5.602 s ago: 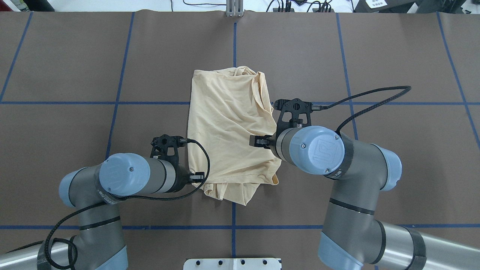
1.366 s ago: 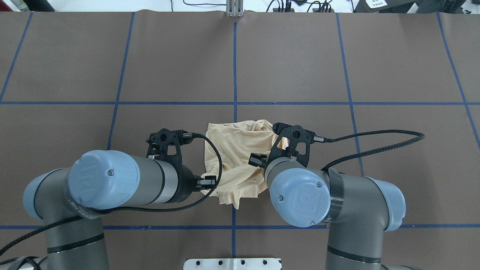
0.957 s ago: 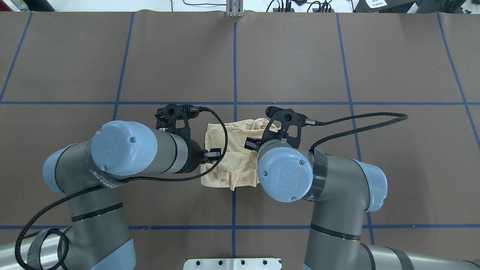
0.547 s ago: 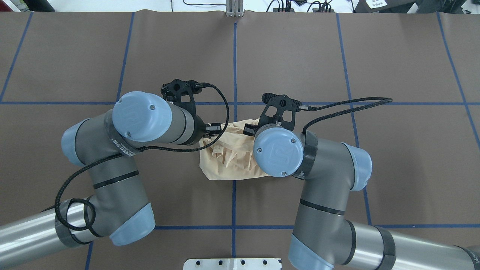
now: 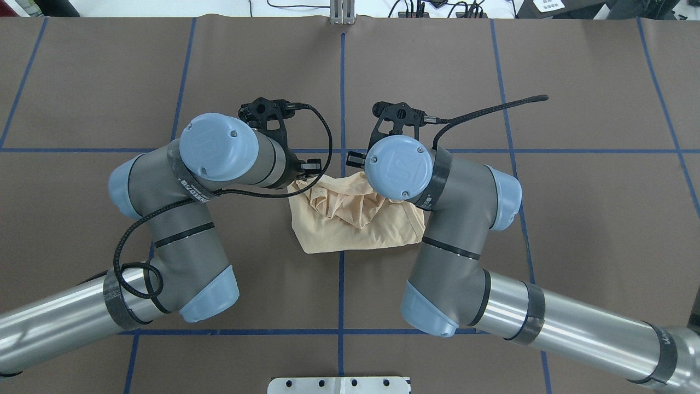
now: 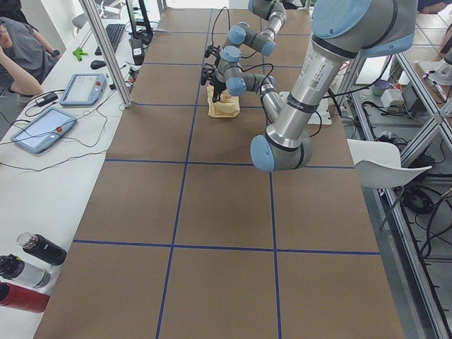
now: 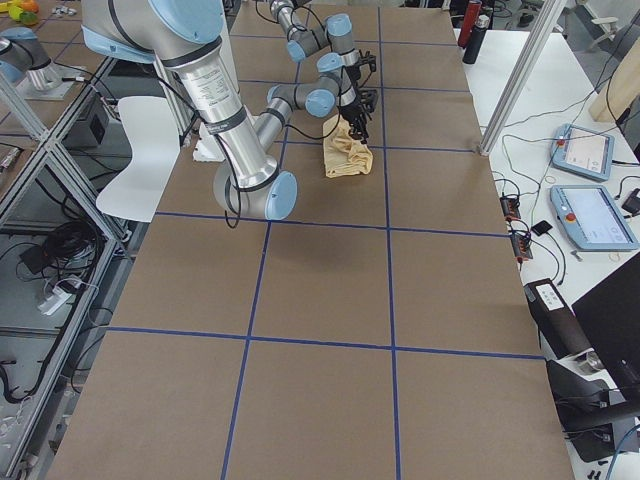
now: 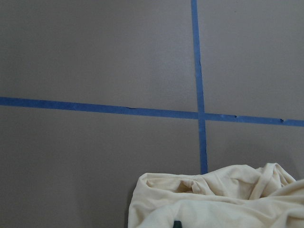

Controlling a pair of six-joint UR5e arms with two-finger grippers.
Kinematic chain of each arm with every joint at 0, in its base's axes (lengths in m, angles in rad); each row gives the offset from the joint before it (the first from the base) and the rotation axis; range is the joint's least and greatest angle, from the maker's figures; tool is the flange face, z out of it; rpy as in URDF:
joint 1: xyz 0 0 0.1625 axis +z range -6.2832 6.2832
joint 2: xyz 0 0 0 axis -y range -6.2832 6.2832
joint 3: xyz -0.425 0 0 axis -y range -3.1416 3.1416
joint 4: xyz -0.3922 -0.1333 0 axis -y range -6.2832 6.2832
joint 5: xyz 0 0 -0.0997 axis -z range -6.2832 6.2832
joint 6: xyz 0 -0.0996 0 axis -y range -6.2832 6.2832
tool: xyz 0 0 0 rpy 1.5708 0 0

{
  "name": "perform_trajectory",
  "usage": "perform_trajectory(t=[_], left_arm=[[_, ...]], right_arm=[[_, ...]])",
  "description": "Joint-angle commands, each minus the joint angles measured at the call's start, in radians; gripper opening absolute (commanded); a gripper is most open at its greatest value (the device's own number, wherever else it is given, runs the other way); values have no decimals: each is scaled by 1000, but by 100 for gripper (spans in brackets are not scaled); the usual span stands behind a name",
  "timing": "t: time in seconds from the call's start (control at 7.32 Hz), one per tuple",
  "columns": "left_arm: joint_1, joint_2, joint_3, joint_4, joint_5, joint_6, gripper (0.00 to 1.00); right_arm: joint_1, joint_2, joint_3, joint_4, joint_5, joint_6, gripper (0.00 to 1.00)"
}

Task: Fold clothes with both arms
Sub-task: 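Release the shirt and raise both grippers away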

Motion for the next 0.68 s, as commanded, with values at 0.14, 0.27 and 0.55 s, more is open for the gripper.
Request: perform_trajectory(t=[0.14, 0.27, 0.55], left_arm=[[-137, 34, -47, 12, -148, 222, 100], [-156, 79, -146, 109, -156, 331, 100], [-242, 163, -323, 283, -177, 535, 100]], right_arm=[[204, -22, 36, -6, 306, -199, 100], [259, -83, 89, -6, 372, -281, 100], [409, -216, 221, -64, 553, -477, 100]])
